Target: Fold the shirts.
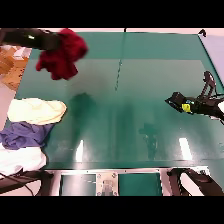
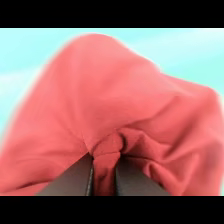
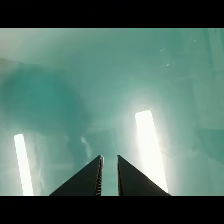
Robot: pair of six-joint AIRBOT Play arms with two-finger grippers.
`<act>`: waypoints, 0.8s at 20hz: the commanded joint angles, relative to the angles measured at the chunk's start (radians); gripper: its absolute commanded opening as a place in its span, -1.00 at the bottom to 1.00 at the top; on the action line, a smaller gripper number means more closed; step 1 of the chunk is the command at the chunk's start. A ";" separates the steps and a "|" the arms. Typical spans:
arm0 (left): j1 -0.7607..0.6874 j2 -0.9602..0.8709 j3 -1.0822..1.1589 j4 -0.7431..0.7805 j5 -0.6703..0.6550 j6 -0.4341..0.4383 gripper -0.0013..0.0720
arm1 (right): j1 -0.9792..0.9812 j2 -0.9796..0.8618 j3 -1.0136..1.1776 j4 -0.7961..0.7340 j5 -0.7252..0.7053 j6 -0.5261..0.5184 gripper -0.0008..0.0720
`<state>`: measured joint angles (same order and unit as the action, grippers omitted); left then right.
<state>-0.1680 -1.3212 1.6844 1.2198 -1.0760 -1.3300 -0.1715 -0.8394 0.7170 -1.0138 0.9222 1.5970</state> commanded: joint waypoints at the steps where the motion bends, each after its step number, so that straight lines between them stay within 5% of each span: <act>1: -0.195 -0.011 -0.045 -0.107 -0.023 -0.032 -0.89 | -0.021 0.000 0.035 0.001 0.070 -0.010 -0.65; 8: -0.498 -0.249 -0.238 -0.148 0.145 -0.042 -0.89 | -0.021 0.000 0.037 0.001 0.137 -0.010 -0.57; 9: -0.500 -0.260 -0.238 -0.176 0.152 -0.057 -0.54 | -0.021 0.000 0.037 0.001 0.144 -0.010 -0.37; 10: -0.491 -0.259 -0.232 -0.201 0.150 -0.058 0.49 | -0.021 0.000 0.037 0.000 0.153 -0.010 -0.14; 11: -0.472 -0.253 -0.212 -0.203 0.130 -0.074 0.90 | -0.026 0.000 0.037 0.000 0.164 -0.014 0.04; 16: -0.254 -0.224 -0.008 -0.156 -0.174 -0.084 0.89 | -0.025 -0.002 0.011 -0.043 0.203 -0.014 0.15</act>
<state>-0.5163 -1.5497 1.5929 1.0458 -1.0840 -1.4021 -0.1963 -0.8394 0.7452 -1.0317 1.1053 1.5837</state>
